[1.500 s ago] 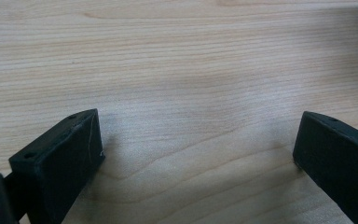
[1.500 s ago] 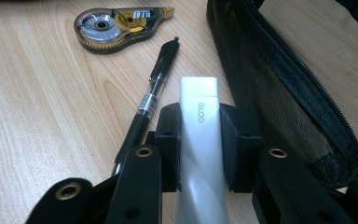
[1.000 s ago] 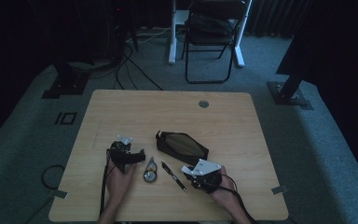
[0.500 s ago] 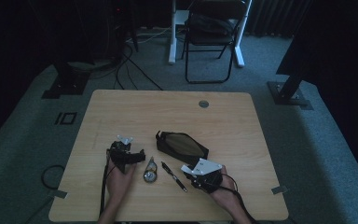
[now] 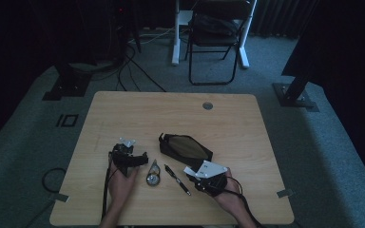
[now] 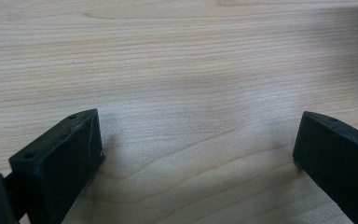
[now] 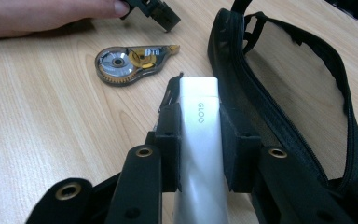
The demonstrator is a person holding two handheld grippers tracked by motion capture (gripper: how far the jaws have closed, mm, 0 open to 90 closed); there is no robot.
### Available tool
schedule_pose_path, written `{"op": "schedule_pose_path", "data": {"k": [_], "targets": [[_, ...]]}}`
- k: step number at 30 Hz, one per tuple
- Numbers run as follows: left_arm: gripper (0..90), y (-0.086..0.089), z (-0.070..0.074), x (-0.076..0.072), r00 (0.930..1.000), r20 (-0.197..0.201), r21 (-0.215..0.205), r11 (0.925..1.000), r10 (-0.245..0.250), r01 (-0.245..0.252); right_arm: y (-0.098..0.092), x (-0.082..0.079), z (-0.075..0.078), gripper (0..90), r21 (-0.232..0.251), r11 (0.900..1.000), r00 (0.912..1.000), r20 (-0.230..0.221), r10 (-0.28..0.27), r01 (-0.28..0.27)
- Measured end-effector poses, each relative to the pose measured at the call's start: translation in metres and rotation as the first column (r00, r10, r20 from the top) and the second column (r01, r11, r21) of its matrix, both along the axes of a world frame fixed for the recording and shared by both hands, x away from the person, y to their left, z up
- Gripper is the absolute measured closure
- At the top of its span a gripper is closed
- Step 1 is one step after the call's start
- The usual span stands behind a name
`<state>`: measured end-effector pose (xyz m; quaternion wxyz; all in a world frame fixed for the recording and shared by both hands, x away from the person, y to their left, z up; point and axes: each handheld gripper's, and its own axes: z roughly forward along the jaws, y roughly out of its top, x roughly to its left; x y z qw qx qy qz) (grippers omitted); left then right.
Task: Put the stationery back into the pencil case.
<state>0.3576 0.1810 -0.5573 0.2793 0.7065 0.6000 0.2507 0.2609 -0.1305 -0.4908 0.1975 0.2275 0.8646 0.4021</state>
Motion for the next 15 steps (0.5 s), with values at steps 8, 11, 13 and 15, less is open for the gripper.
{"op": "schedule_pose_path", "data": {"k": [8, 11, 13, 15], "targets": [[1.6, 0.0, 0.0, 0.0, 1.0, 0.0, 0.0, 1.0, 0.0, 0.0, 0.0003, -0.0016, 0.0045, 71.2, 0.013, 1.0, 0.9999, 0.01, 0.009, -0.009], [1.6, 0.0, 0.0, 0.0, 1.0, 0.0, 0.0, 1.0, 0.0, 0.0, 0.0008, -0.0018, 0.0052, 71.2, 0.014, 1.0, 0.9999, 0.008, 0.01, -0.01], [1.5, 0.0, 0.0, 0.0, 1.0, 0.0, 0.0, 1.0, 0.0, 0.0, 0.0014, -0.0019, 0.0052, 71.2, 0.016, 1.0, 0.9999, 0.005, 0.01, -0.01], [1.5, -0.0002, -0.0001, -0.0002, 1.0, 0.001, 0.0, 1.0, -0.001, 0.001, 0.002, -0.002, 0.0052, 71.2, 0.017, 1.0, 0.9999, 0.005, 0.013, -0.013]]}}
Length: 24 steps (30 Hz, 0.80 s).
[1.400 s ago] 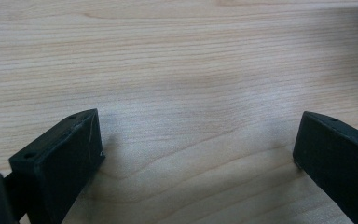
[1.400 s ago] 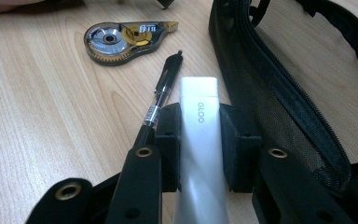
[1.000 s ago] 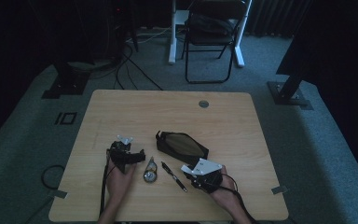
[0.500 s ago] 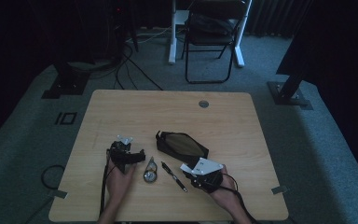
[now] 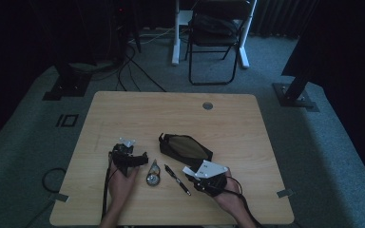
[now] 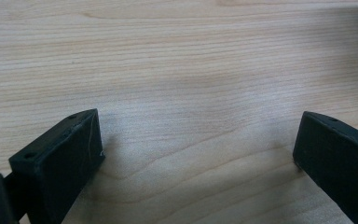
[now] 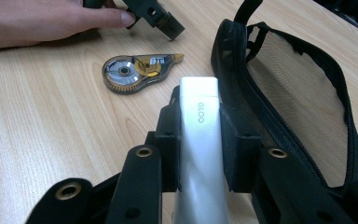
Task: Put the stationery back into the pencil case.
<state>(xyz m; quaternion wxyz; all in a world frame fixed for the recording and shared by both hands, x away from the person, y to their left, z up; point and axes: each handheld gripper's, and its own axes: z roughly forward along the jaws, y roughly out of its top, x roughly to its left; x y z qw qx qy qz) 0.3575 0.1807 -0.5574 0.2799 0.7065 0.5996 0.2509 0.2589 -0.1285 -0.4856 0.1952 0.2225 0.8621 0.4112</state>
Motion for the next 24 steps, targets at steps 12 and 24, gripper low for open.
{"op": "schedule_pose_path", "data": {"k": [12, 24], "targets": [[1.5, 0.0, 0.0, 0.0, 1.0, 0.001, -0.001, 1.0, 0.0, 0.0, 0.002, -0.001, 0.007, 71.2, 0.005, 1.0, 0.9999, 0.012, 0.006, -0.006], [1.5, 0.0, 0.0, 0.0, 1.0, 0.001, -0.002, 1.0, 0.0, 0.0, 0.004, -0.001, 0.014, 71.2, 0.019, 1.0, 0.9997, 0.023, 0.004, -0.004]]}}
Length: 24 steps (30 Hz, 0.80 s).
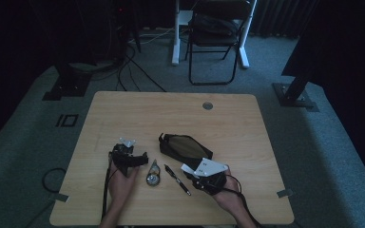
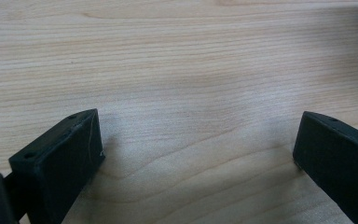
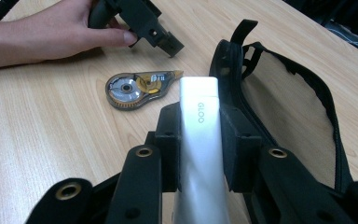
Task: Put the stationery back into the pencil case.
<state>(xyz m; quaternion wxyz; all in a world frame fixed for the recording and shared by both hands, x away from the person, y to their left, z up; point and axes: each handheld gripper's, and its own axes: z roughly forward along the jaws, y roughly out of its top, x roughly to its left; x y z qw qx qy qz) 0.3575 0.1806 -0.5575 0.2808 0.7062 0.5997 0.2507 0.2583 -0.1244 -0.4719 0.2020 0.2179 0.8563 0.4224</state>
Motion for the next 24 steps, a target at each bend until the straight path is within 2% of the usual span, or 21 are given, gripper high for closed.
{"op": "schedule_pose_path", "data": {"k": [24], "targets": [[1.5, 0.0, 0.0, 0.0, 1.0, -0.001, 0.0, 1.0, 0.0, 0.0, 0.009, 0.007, 0.013, 71.2, 0.032, 0.999, 0.9999, 0.015, -0.002, 0.002]]}}
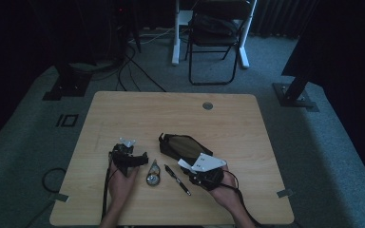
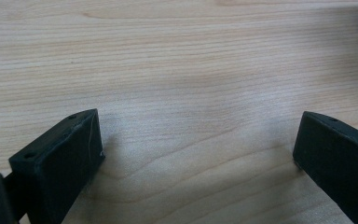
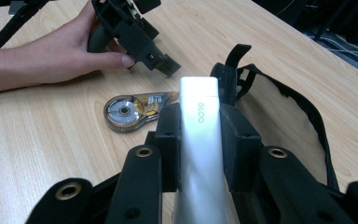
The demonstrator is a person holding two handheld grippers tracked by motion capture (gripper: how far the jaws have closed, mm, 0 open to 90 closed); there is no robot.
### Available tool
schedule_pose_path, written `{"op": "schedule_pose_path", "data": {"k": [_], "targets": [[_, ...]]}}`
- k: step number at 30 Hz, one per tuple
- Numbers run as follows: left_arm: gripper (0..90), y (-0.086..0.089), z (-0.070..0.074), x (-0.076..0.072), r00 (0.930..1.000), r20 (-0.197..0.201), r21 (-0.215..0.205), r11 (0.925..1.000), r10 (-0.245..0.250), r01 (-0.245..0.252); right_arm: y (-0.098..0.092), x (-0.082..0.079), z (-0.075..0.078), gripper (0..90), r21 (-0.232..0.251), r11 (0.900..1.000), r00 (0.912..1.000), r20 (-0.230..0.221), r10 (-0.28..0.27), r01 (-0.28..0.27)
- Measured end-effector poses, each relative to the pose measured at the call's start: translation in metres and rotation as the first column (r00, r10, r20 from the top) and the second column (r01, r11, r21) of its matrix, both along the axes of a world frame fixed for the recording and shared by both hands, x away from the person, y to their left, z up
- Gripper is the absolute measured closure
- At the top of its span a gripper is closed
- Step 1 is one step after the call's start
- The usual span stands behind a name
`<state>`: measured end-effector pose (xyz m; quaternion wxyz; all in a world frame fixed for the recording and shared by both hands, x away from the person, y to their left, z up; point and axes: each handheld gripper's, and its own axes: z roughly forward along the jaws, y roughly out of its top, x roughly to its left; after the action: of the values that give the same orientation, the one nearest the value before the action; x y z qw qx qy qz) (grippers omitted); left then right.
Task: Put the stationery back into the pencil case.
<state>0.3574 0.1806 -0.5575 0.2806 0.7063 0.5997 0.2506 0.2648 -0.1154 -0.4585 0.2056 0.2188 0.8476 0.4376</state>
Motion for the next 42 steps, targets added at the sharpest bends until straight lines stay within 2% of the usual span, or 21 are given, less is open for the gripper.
{"op": "schedule_pose_path", "data": {"k": [28, 42], "targets": [[1.5, 0.0, 0.0, 0.0, 1.0, 0.0, 0.0, 1.0, 0.0, 0.0, 0.008, 0.012, 0.01, 71.2, 0.041, 0.999, 1.0, 0.006, -0.007, 0.006], [1.5, 0.0, 0.0, 0.0, 1.0, 0.0, 0.0, 1.0, 0.0, 0.0, 0.004, 0.019, 0.012, 71.2, 0.058, 0.998, 0.9997, 0.003, -0.025, 0.024]]}}
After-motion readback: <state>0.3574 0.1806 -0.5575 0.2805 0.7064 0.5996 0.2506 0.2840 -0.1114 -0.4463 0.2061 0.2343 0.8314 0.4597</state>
